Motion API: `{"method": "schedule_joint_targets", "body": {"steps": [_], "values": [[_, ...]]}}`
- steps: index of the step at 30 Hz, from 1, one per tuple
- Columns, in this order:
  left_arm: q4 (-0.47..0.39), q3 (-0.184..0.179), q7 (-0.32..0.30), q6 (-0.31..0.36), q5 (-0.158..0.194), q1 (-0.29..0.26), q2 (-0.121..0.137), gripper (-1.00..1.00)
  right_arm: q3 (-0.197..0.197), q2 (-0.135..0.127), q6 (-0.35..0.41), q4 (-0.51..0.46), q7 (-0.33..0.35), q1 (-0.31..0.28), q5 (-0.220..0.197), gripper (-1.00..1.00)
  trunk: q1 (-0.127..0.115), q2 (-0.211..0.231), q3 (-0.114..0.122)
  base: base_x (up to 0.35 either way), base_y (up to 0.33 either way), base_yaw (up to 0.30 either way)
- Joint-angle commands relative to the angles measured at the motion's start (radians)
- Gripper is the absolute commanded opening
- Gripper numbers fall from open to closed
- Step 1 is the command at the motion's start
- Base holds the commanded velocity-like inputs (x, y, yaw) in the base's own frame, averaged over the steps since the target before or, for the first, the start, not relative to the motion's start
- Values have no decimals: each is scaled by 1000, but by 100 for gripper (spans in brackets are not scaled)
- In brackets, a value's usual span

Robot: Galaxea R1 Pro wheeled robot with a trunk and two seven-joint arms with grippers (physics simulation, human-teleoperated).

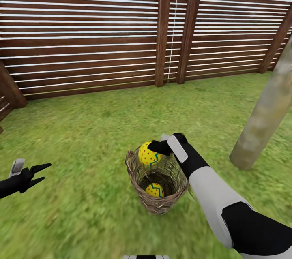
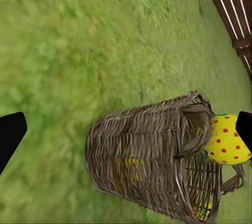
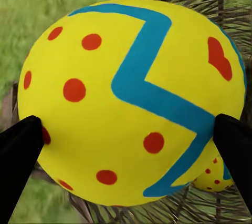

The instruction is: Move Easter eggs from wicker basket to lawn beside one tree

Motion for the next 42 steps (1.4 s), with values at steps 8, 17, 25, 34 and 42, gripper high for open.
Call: {"method": "schedule_joint_targets", "body": {"steps": [8, 17, 25, 34, 42], "values": [[0, 1, 0, 8, 4, -1, 0, 100, 0, -4, 1, -5, -9, 1, -10, -100, -4, 2, 30, 0, 0, 0], [0, 1, 0, 8, 4, -1, 0, 100, 2, -4, 0, -4, -9, 1, -10, -100, -18, 24, 63, -28, 0, 0], [0, 1, 0, 8, 5, -1, 0, 100, 2, -4, -4, -4, -8, 7, -10, -100, -49, 80, 88, -70, 0, 0], [0, 1, -1, 8, 5, -1, 0, 100, 3, -4, -7, -3, -6, 8, -10, -100, -83, 143, 117, -15, 0, -46], [0, 7, -2, 8, 7, -1, 2, 100, 5, -4, -9, -1, -6, 9, -6, -100, -83, 143, 124, 13, 0, -244]]}}
